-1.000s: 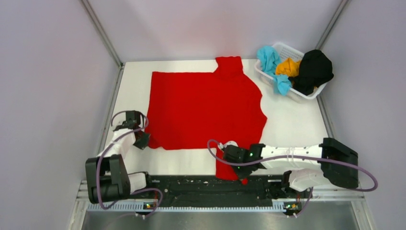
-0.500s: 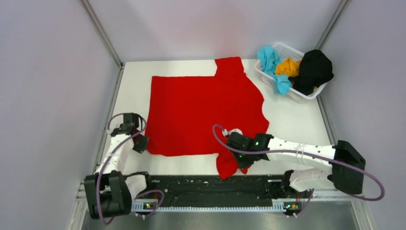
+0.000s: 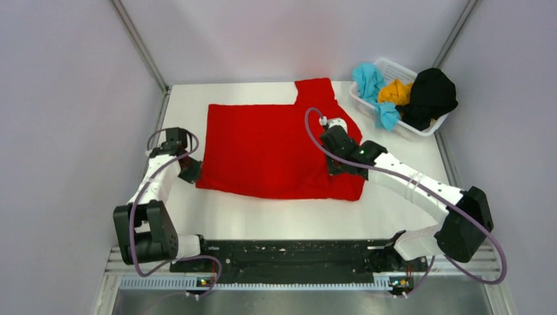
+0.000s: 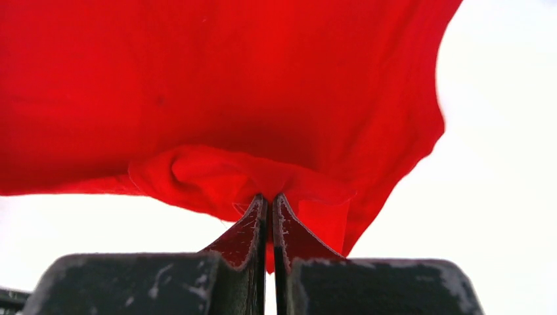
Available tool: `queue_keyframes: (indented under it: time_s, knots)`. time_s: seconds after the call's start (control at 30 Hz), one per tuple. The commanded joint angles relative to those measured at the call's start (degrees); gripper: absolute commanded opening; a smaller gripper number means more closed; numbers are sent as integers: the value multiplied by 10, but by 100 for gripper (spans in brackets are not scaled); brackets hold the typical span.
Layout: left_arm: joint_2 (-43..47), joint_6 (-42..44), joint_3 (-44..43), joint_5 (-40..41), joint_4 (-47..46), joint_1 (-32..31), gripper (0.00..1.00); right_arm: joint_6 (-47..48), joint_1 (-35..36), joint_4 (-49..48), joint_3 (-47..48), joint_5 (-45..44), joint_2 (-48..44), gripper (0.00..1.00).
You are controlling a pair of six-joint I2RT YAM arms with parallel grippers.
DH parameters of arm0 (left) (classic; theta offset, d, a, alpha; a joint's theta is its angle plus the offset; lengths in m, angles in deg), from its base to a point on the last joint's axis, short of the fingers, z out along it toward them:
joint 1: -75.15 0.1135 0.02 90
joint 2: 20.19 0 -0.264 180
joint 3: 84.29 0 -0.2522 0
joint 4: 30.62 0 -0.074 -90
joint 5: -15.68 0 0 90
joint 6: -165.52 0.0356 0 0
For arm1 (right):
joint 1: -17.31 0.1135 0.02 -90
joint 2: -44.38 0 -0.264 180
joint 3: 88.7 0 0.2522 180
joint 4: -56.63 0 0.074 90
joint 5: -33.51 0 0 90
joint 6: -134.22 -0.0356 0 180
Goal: Fold and stack the t-shirts
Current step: Fold the flattened tshirt in 1/3 of the way
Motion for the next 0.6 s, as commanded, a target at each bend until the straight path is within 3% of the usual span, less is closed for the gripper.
queue_keyframes:
  time_s: [0.0, 0.57]
  knots:
    - [-40, 5, -57, 2, -11, -1, 0, 48, -33, -39, 55, -26, 41, 0]
    - [-179, 16, -188, 23, 6, -1, 0, 119, -130, -109, 157, 33, 159, 0]
